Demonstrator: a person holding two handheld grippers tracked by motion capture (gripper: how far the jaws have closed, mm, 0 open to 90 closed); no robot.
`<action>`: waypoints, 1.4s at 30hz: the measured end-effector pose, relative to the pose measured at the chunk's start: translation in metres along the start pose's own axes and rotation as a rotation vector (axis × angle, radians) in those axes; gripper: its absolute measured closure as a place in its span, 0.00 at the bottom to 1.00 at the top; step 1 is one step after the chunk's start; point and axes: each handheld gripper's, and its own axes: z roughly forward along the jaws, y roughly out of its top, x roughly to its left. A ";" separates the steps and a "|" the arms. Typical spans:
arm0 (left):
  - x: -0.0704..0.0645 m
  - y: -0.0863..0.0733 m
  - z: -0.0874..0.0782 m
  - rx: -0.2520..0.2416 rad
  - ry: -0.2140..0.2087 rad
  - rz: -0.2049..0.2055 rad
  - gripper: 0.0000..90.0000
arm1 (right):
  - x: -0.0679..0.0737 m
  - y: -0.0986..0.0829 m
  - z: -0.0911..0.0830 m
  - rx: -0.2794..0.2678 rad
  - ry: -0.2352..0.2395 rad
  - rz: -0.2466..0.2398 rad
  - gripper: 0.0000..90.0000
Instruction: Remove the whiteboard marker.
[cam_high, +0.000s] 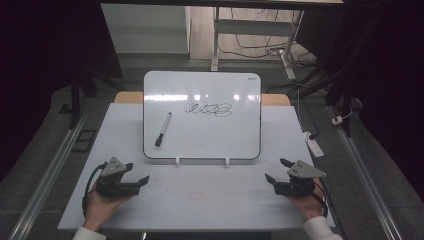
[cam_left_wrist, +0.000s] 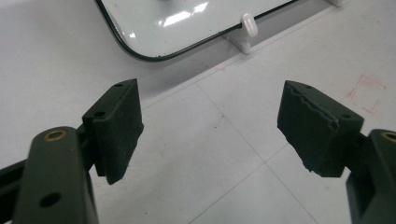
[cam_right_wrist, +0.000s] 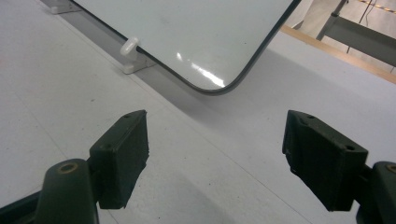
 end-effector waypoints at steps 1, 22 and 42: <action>0.000 0.000 -0.001 0.001 0.003 -0.001 0.25 | 0.000 0.000 0.000 0.003 0.000 0.000 0.25; -0.008 0.052 0.000 -0.021 0.053 0.033 0.26 | 0.005 -0.002 0.004 0.020 -0.003 -0.009 0.27; -0.002 0.144 0.054 0.016 0.208 0.096 0.32 | 0.008 -0.001 0.006 0.032 -0.012 -0.019 0.28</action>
